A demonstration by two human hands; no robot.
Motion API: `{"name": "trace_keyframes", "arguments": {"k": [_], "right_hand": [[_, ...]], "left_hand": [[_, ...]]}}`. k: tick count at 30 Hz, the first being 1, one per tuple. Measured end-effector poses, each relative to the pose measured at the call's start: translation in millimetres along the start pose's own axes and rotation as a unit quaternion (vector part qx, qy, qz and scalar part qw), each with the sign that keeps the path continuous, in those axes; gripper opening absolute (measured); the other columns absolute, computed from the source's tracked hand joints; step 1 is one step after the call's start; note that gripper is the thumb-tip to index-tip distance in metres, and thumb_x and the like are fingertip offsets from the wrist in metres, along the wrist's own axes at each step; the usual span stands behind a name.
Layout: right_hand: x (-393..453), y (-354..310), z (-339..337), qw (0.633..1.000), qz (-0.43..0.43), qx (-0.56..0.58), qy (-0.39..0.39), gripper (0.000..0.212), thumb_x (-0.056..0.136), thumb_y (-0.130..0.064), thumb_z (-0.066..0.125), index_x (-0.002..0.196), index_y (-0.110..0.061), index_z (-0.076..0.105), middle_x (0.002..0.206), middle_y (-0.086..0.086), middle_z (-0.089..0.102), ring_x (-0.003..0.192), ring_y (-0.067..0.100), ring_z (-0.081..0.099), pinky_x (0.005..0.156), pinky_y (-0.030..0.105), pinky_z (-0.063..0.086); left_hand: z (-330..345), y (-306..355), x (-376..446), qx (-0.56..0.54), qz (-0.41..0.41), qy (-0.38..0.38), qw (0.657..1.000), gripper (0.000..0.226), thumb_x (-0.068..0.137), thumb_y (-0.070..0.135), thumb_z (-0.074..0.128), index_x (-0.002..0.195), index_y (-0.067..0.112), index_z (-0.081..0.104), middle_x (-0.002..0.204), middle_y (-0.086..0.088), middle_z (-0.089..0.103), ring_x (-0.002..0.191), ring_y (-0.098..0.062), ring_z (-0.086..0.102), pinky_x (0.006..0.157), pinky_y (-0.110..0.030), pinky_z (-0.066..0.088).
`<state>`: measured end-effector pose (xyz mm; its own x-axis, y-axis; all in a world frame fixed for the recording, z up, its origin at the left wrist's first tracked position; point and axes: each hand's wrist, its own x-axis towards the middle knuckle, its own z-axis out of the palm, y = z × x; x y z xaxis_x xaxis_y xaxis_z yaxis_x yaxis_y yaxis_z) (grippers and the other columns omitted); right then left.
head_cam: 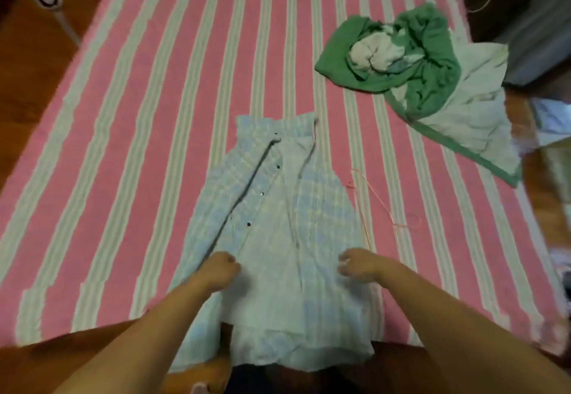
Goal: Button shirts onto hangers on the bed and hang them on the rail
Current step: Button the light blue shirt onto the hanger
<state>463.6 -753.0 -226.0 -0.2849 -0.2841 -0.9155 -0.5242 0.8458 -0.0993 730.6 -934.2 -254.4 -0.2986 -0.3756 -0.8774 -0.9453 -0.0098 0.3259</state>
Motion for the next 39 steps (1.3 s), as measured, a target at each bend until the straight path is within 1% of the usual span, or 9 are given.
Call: {"name": "trace_keyframes", "arguments": {"k": [10, 14, 18, 21, 25, 29, 33, 37, 39], "right_hand": [[82, -1, 82, 0.997, -0.025, 0.053, 0.055, 0.030, 0.098, -0.021, 0.051, 0.127, -0.015, 0.056, 0.132, 0.007, 0.055, 0.114, 0.022, 0.052, 0.096, 0.033, 0.041], [98, -22, 94, 0.993, -0.061, 0.052, 0.082, 0.049, 0.098, -0.021, 0.049, 0.147, -0.014, 0.045, 0.148, 0.014, 0.042, 0.127, 0.031, 0.052, 0.104, 0.038, 0.045], [93, -30, 93, 0.992, -0.078, 0.037, 0.095, 0.053, 0.099, -0.022, 0.050, 0.150, -0.013, 0.039, 0.151, 0.017, 0.038, 0.129, 0.033, 0.051, 0.106, 0.040, 0.045], [88, -46, 85, 0.984, -0.100, 0.091, 0.118, 0.050, 0.099, -0.022, 0.054, 0.147, -0.015, 0.043, 0.148, 0.014, 0.045, 0.129, 0.030, 0.050, 0.102, 0.035, 0.041], [81, -87, 95, 0.973, -0.126, 0.150, 0.118, 0.042, 0.101, -0.020, 0.054, 0.142, -0.015, 0.050, 0.144, 0.010, 0.051, 0.127, 0.027, 0.053, 0.102, 0.037, 0.045], [94, -105, 137, 0.989, -0.060, 0.103, 0.088, 0.058, 0.099, -0.024, 0.055, 0.152, -0.014, 0.036, 0.149, 0.015, 0.043, 0.129, 0.032, 0.049, 0.103, 0.038, 0.044], [97, -109, 185, 0.987, 0.051, 0.123, 0.092, 0.062, 0.101, -0.021, 0.047, 0.157, -0.014, 0.021, 0.149, 0.018, 0.043, 0.133, 0.035, 0.046, 0.100, 0.039, 0.044], [72, -123, 211, 0.983, 0.026, 0.135, 0.125, 0.046, 0.104, -0.012, 0.037, 0.150, -0.010, 0.037, 0.139, 0.015, 0.054, 0.123, 0.034, 0.055, 0.095, 0.037, 0.044], [50, -137, 216, 0.985, -0.006, 0.161, 0.055, 0.042, 0.101, -0.007, 0.041, 0.142, -0.008, 0.050, 0.138, 0.007, 0.056, 0.126, 0.032, 0.055, 0.097, 0.036, 0.046]], "left_hand": [[30, -122, 59, 0.065, -0.192, 0.228, 0.953, 0.071, 0.089, 0.038, 0.068, 0.145, 0.020, 0.027, 0.136, -0.020, 0.043, 0.125, -0.044, 0.044, 0.098, -0.058, 0.046], [17, -139, 53, 0.127, -0.201, 0.234, 0.943, 0.036, 0.095, 0.021, 0.057, 0.128, 0.011, 0.048, 0.106, -0.016, 0.061, 0.101, -0.040, 0.062, 0.086, -0.051, 0.055], [-107, -172, 34, 0.178, -0.165, 0.401, 0.884, 0.016, 0.095, 0.010, 0.048, 0.110, 0.008, 0.054, 0.107, -0.026, 0.057, 0.099, -0.051, 0.060, 0.081, -0.058, 0.051], [-231, -239, 67, 0.115, -0.175, 0.498, 0.841, 0.049, 0.086, 0.016, 0.018, 0.118, -0.001, 0.052, 0.119, -0.037, 0.050, 0.105, -0.062, 0.055, 0.084, -0.063, 0.047], [-200, -189, 76, 0.137, -0.177, 0.444, 0.867, 0.049, 0.098, 0.022, 0.046, 0.143, 0.004, 0.038, 0.149, -0.034, 0.033, 0.129, -0.057, 0.039, 0.107, -0.065, 0.036], [-64, -139, 87, 0.016, -0.052, 0.153, 0.987, 0.037, 0.102, 0.039, 0.055, 0.124, 0.009, 0.060, 0.127, -0.016, 0.064, 0.110, -0.037, 0.061, 0.095, -0.041, 0.049], [39, -142, 86, -0.068, 0.014, 0.066, 0.995, 0.038, 0.093, 0.059, 0.059, 0.095, 0.023, 0.046, 0.093, 0.002, 0.057, 0.096, -0.028, 0.059, 0.086, -0.042, 0.051], [34, -159, 74, -0.146, 0.006, 0.006, 0.989, 0.032, 0.096, 0.038, 0.064, 0.079, 0.017, 0.048, 0.074, -0.004, 0.051, 0.068, -0.022, 0.052, 0.065, -0.034, 0.041], [7, -165, 52, -0.159, 0.013, 0.017, 0.987, 0.029, 0.096, 0.030, 0.061, 0.073, 0.016, 0.048, 0.070, -0.005, 0.049, 0.063, -0.022, 0.049, 0.063, -0.034, 0.039]]}}
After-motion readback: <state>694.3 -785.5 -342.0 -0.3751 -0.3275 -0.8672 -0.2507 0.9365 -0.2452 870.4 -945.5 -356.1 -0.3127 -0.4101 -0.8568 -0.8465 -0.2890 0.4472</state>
